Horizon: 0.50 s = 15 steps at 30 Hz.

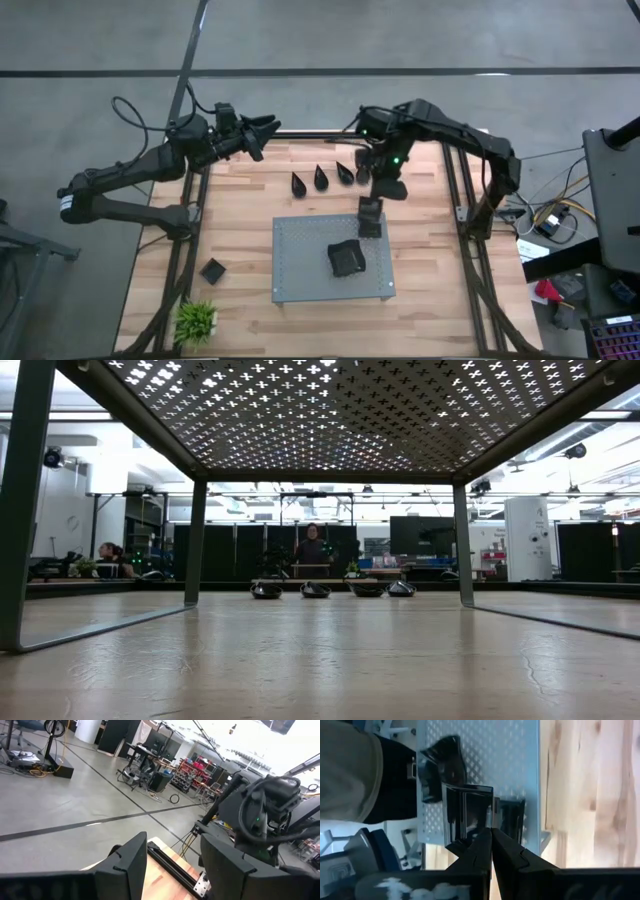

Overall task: Pick & Place Mini shaped plates
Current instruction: Stack the square plate on top of the other square plates on the shelf

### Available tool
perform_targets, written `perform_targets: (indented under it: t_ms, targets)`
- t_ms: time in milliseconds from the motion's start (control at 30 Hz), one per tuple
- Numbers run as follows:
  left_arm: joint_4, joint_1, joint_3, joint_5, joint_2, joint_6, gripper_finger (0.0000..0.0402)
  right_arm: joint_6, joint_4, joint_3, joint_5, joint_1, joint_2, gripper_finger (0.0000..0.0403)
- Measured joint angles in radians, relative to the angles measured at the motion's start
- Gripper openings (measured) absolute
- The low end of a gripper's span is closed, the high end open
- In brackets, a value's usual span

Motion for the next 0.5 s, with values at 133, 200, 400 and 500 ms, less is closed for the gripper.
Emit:
perform_targets:
  t_ms: [133,200,400,500]
  targets:
    - [0.0,0.0,0.0,0.003,0.0,0.0,0.0177,0.001,0.001,-0.083,0.003,-0.002,-0.029,0.0008]
    - [0.0,0.0,0.0,0.003,0.0,0.0,0.0177,-0.005,0.004,-0.122,0.006,-0.002,-0.034,0.0008]
    - [0.001,0.001,0.0,0.003,0.001,0.003,0.0177,-0.004,0.057,-0.224,0.028,0.008,-0.032,0.0008]
    - [0.0,0.001,0.0,0.003,0.001,0.003,0.0177,0.0,0.111,-0.245,0.028,0.009,-0.033,0.0008]
